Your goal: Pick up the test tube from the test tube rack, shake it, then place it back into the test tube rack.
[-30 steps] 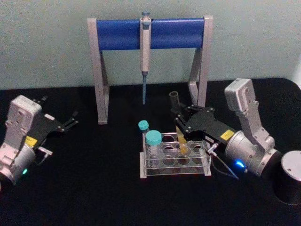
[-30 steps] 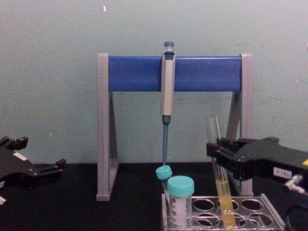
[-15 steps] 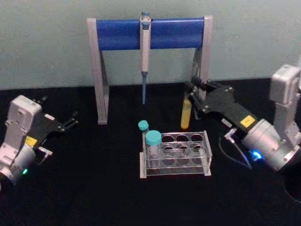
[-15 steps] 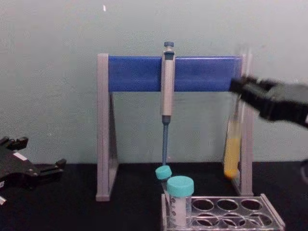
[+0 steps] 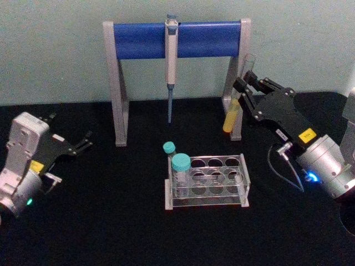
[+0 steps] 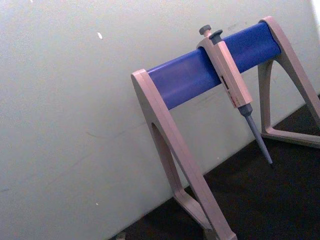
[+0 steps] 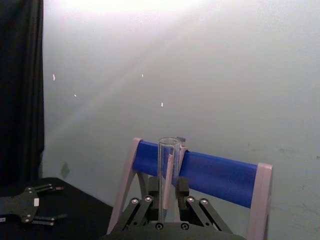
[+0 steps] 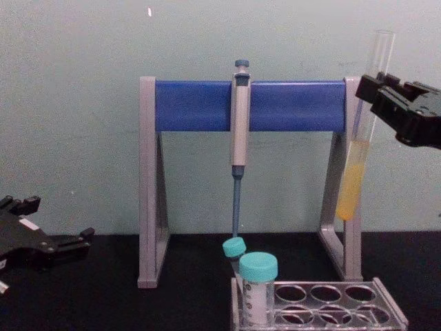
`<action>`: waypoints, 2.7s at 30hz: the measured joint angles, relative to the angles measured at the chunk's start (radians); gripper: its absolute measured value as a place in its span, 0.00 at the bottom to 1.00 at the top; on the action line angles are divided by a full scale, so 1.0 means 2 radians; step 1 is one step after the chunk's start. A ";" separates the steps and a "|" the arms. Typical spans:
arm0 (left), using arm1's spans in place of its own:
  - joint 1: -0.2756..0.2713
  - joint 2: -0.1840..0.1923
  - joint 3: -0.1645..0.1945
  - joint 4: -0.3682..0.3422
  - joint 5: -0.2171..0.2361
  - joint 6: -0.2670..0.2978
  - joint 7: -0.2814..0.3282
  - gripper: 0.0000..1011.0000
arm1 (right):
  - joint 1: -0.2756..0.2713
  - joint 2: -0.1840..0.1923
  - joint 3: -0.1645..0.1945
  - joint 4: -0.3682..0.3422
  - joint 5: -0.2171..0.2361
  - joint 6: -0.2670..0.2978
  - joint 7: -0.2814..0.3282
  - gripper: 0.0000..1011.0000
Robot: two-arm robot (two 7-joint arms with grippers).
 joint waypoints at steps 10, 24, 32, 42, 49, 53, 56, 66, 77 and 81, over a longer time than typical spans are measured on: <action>0.000 0.000 0.000 0.000 0.000 0.000 0.000 0.99 | -0.002 -0.004 0.004 0.001 -0.002 -0.002 0.002 0.21; 0.000 0.000 0.000 0.000 0.000 0.000 0.000 0.99 | 0.004 0.016 -0.005 0.000 0.049 0.025 0.059 0.21; 0.000 0.000 0.000 0.000 0.000 0.000 0.000 0.99 | 0.003 0.059 -0.007 -0.016 0.093 0.075 0.092 0.21; 0.000 0.000 0.000 0.000 0.000 0.000 0.000 0.99 | -0.014 0.113 0.004 -0.041 0.066 0.094 0.055 0.21; 0.000 0.000 0.000 0.000 0.000 0.000 0.000 0.99 | -0.006 0.105 -0.006 -0.034 -0.038 0.071 -0.017 0.21; 0.000 0.000 0.000 0.000 0.000 0.000 0.000 0.99 | 0.002 0.082 -0.009 -0.021 -0.074 0.051 -0.046 0.21; 0.000 0.000 0.000 0.000 0.000 0.000 0.000 0.99 | 0.007 0.058 -0.009 -0.010 -0.081 0.030 -0.058 0.21; 0.000 0.000 0.000 0.000 0.000 0.000 0.000 0.99 | 0.017 0.016 -0.004 0.011 0.004 0.014 0.007 0.21; 0.000 0.000 0.000 0.000 0.000 0.000 0.000 0.99 | 0.020 0.050 -0.008 0.015 0.132 0.072 0.122 0.21; 0.000 0.000 0.000 0.000 0.000 0.000 0.000 0.99 | 0.015 0.072 -0.008 0.012 0.146 0.086 0.137 0.21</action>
